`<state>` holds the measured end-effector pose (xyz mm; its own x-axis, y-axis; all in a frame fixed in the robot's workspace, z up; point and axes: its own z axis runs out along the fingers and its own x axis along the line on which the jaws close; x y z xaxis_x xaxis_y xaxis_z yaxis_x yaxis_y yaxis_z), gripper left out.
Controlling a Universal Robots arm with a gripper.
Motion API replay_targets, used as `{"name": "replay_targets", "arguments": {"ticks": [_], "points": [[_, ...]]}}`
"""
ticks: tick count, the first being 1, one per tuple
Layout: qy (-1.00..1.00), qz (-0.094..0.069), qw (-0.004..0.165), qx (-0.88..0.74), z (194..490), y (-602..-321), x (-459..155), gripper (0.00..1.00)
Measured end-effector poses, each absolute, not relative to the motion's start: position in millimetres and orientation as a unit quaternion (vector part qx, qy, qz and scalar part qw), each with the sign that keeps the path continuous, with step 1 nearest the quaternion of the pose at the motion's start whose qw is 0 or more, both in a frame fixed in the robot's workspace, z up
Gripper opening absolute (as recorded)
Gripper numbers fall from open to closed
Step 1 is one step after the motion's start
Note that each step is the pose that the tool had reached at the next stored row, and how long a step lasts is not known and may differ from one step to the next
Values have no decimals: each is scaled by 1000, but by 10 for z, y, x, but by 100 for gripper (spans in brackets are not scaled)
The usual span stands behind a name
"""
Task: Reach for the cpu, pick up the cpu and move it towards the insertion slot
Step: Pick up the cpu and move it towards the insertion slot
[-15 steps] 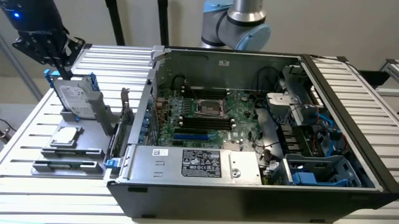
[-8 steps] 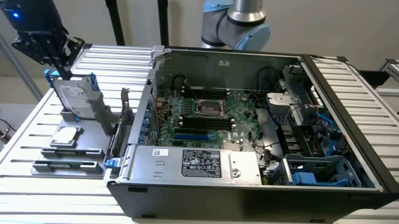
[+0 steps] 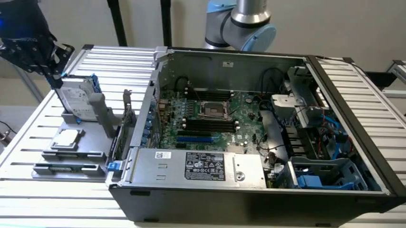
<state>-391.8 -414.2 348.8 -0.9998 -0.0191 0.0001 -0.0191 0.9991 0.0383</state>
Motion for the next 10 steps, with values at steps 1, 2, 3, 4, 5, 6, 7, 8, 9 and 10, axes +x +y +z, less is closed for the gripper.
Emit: {"name": "replay_targets", "arguments": {"ticks": [1, 2, 3, 4, 5, 6, 7, 8, 9, 10], "points": [[-1000, -19, 0, 10, 3488, -4176, -3946, 11], [-1000, -19, 0, 10, 3488, -4203, -3981, 11], [-1000, -19, 0, 9, 3487, -4224, -4024, 11], [-1000, -19, 0, 9, 3485, -4238, -4068, 11], [-1000, -19, 0, 10, 3482, -4244, -4111, 11], [-1000, -19, 0, 9, 3481, -4246, -4143, 11], [-1000, -19, 0, 10, 3480, -4247, -4161, 11], [-1000, -19, 0, 10, 3479, -4247, -4175, 11], [-1000, -19, 0, 10, 3477, -4247, -4193, 11], [-1000, -19, 0, 10, 3476, -4247, -4209, 11]]}}
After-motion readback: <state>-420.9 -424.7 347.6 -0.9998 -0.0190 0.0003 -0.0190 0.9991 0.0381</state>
